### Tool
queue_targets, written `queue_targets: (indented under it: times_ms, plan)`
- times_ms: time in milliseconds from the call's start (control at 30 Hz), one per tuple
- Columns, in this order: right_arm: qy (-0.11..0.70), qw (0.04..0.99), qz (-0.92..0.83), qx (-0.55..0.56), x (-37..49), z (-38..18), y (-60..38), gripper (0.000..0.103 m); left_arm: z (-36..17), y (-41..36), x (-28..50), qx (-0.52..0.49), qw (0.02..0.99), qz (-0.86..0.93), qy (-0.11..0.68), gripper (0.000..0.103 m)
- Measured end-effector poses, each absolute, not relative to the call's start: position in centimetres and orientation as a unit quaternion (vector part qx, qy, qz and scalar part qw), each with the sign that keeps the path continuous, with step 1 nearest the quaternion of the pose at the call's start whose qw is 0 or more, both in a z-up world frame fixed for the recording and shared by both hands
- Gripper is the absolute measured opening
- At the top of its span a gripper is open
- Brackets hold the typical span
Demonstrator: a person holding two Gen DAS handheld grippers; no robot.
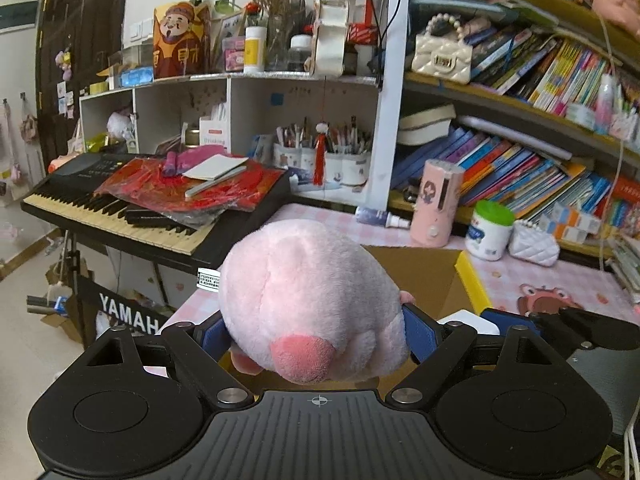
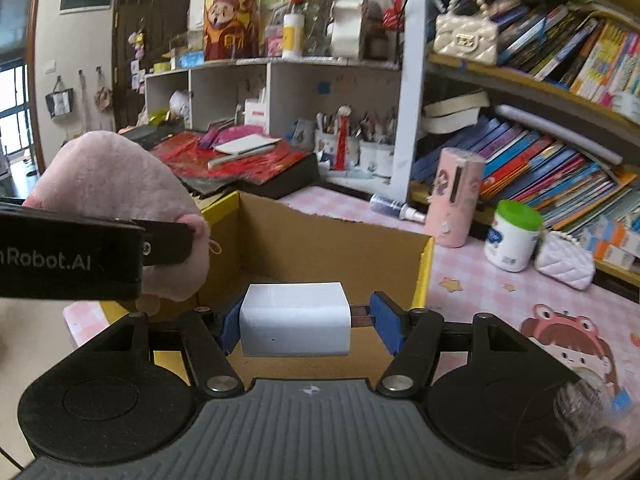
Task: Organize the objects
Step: 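Carry the pig and charger in both tools over the yellow box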
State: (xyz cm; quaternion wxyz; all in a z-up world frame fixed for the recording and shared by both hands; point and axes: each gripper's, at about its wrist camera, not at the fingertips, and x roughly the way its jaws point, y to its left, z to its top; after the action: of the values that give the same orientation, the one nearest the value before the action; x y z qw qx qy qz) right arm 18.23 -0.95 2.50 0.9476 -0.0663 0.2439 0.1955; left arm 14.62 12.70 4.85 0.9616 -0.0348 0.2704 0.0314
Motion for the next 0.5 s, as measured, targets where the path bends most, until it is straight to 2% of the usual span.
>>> queue_targets:
  times_ms: [500]
  plan:
    - [0.3, 0.904, 0.29, -0.095, 23.5, -1.0, -1.9, 0.063, 2.1, 10.1, 19.5, -0.019, 0.945, 0.055, 0.321, 0.087]
